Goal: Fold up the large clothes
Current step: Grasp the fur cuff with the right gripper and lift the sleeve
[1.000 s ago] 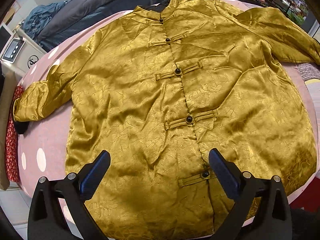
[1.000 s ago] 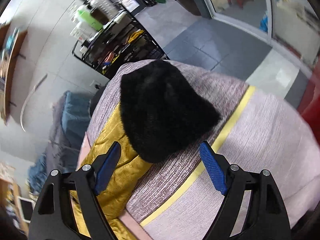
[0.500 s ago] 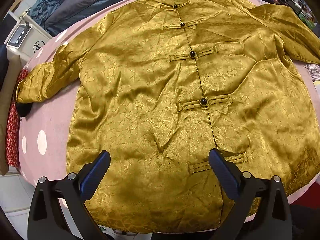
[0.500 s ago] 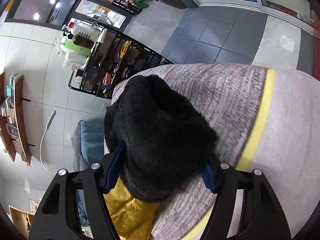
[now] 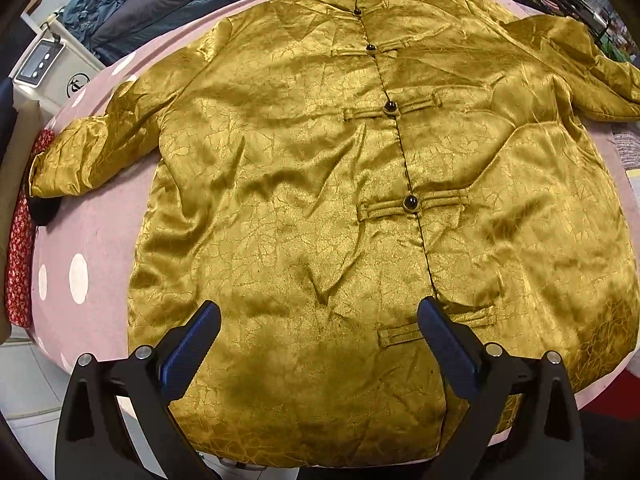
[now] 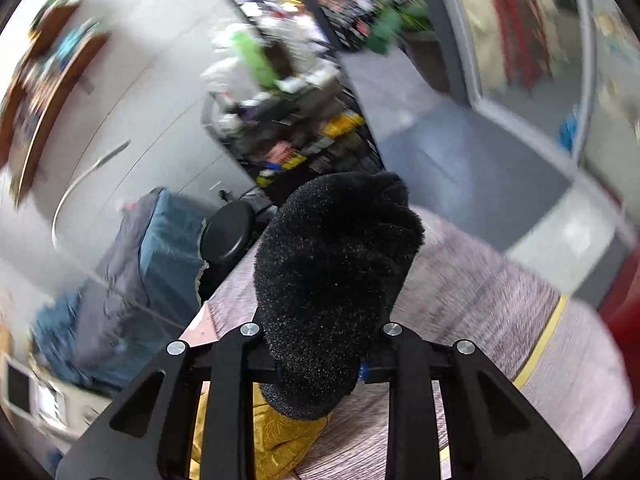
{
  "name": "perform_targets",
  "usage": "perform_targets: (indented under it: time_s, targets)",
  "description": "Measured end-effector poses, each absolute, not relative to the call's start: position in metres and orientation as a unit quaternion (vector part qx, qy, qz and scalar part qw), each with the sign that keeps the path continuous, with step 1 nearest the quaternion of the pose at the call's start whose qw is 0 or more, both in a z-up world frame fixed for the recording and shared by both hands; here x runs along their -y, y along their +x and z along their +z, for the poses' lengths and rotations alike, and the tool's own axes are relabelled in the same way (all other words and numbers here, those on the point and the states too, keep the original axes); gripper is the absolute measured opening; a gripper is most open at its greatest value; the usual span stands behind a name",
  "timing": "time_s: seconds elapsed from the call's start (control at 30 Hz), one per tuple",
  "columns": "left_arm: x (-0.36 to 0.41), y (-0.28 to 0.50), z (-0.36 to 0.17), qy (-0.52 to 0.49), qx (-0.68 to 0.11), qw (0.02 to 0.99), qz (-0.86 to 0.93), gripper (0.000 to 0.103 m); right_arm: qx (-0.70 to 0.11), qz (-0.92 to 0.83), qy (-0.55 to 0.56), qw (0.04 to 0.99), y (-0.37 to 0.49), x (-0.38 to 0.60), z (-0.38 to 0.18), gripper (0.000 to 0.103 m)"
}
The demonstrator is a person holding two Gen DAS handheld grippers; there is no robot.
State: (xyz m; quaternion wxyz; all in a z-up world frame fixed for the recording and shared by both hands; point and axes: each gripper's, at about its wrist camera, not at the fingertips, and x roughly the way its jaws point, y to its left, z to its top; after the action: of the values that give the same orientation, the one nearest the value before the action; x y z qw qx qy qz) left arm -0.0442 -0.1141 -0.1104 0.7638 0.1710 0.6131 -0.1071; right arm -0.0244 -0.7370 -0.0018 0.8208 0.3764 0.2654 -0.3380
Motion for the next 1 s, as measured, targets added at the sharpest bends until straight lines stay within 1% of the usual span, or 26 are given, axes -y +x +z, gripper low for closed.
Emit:
perform_targets:
  time_s: [0.07,0.2,0.43,0.57,0.77,1.0]
  targets:
    - [0.112,-0.042,-0.108,0.165,-0.611,0.767,-0.108,0.097,-0.271,-0.334,0.327,0.842,-0.007,0.711,0.021,0.025]
    - [0.108,-0.037,-0.105,0.153,-0.607,0.772,-0.108,0.097,-0.286,-0.304,0.279,0.865,0.024,0.664,0.045,0.025]
    - [0.092,-0.035,-0.101,0.131,-0.603,0.780,-0.104,0.097,-0.329,-0.202,0.197,0.901,0.087,0.543,0.062,0.025]
    - [0.080,-0.036,-0.101,0.124,-0.601,0.783,-0.098,0.097,-0.353,-0.131,0.146,0.915,0.124,0.458,0.055,0.025]
    - [0.056,-0.038,-0.098,0.114,-0.598,0.790,-0.081,0.097,-0.403,-0.026,0.130,0.905,0.182,0.338,0.024,0.025]
    - [0.017,-0.043,-0.105,0.098,-0.612,0.783,-0.056,0.097,-0.450,0.025,0.059,0.891,0.219,0.221,-0.020,0.025]
